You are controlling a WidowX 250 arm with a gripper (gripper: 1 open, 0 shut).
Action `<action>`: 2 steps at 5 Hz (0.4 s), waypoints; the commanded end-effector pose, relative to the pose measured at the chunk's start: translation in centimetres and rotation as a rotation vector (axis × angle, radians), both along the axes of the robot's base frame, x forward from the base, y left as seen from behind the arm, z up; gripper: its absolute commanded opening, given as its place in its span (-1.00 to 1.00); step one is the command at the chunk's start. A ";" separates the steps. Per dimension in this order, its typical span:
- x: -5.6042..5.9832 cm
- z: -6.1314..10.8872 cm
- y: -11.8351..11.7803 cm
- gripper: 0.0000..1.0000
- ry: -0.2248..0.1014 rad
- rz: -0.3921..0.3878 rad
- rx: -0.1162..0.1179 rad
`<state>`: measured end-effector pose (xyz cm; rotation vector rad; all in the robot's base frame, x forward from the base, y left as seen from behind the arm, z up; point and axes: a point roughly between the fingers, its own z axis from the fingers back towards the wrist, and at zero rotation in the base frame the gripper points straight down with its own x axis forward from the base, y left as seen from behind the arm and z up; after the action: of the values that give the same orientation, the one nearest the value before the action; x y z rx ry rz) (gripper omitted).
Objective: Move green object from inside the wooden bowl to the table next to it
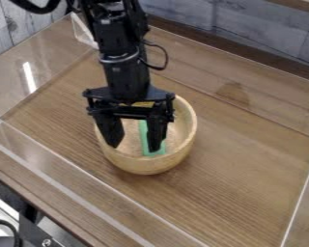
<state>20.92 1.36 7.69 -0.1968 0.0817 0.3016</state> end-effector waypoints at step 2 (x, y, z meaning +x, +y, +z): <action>2.0 1.5 0.8 1.00 -0.070 0.050 0.017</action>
<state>22.00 1.73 8.26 -0.1940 0.0523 0.3389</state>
